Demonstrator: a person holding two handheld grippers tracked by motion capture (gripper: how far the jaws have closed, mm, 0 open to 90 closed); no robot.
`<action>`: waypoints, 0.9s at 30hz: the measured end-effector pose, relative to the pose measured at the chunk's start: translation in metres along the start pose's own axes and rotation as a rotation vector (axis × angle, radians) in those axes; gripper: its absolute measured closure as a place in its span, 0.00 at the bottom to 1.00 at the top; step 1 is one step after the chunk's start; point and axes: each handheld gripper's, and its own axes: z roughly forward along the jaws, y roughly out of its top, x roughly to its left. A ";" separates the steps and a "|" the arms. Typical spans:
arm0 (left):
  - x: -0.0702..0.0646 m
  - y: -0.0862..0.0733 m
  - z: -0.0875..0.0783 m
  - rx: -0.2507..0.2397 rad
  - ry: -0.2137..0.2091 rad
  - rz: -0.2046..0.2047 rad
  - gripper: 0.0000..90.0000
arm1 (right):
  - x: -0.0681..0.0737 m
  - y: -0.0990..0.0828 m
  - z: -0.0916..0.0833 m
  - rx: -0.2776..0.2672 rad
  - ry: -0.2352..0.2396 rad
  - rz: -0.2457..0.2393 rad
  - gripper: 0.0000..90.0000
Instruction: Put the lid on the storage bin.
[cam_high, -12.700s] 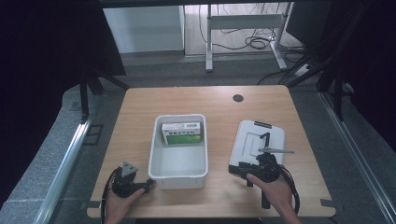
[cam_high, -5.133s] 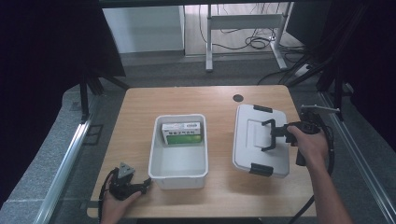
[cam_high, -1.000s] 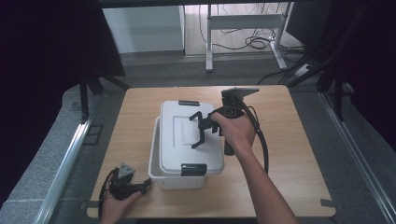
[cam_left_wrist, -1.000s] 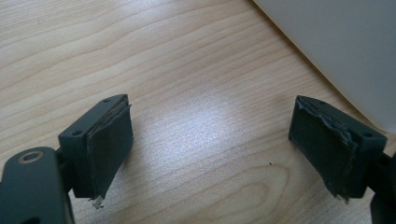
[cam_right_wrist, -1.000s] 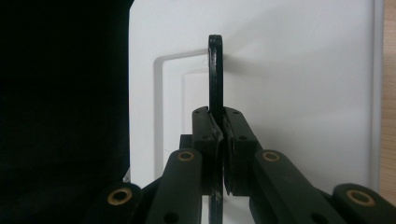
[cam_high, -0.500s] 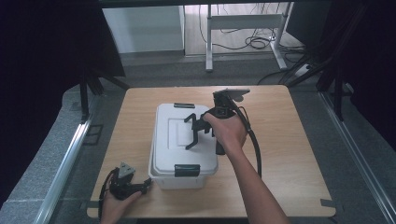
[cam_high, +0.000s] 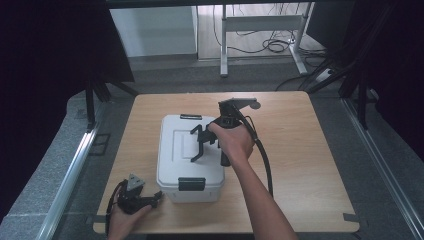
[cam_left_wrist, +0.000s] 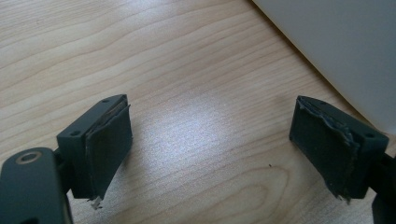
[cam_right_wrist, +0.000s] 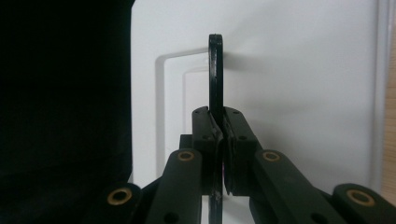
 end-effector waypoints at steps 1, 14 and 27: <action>0.000 0.000 0.000 0.000 0.000 0.000 0.14 | 0.000 0.000 0.001 0.000 -0.001 0.000 0.94; 0.000 0.000 0.000 0.000 -0.001 0.002 0.14 | -0.001 0.000 0.019 0.007 -0.002 0.007 0.92; 0.000 0.000 0.000 0.004 0.000 0.007 0.14 | -0.013 -0.003 0.024 0.006 0.015 0.020 0.92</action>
